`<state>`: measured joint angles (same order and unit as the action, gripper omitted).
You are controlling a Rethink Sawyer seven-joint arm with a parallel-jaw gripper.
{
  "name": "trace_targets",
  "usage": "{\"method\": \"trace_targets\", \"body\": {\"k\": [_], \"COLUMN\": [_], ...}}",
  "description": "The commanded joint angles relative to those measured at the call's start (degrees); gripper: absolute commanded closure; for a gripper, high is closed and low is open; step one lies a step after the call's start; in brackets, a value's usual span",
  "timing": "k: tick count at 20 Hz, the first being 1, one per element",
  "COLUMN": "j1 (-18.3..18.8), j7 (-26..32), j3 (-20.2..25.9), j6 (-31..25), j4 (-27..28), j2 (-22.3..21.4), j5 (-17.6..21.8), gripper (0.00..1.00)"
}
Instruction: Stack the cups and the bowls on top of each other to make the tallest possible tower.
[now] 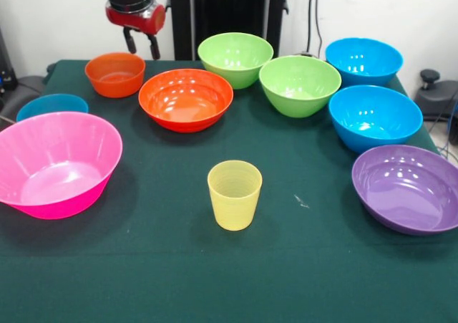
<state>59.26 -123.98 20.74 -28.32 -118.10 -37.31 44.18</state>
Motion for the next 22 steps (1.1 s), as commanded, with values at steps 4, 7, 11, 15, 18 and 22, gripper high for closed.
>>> {"method": "trace_targets", "body": {"k": [4,7,11,15,18,22], "j1": [-2.99,-3.06,-2.71,-3.63,-4.94,-4.91], "j7": [12.61,12.13,11.62,9.93,7.88,7.25], "j3": [3.93,3.72,3.83,2.84,2.07,2.49], "j6": [-4.78,-4.61,-3.84,-2.30,-0.93,-0.44], "j4": [0.88,0.71,1.14,1.63,1.58,1.16], "j2": [3.41,3.31,4.69,4.86,3.53,3.19], "j5": [4.96,5.08,4.99,6.13,7.30,7.40], "gripper": [0.00,0.00,0.00,0.00,0.00,0.00]}}
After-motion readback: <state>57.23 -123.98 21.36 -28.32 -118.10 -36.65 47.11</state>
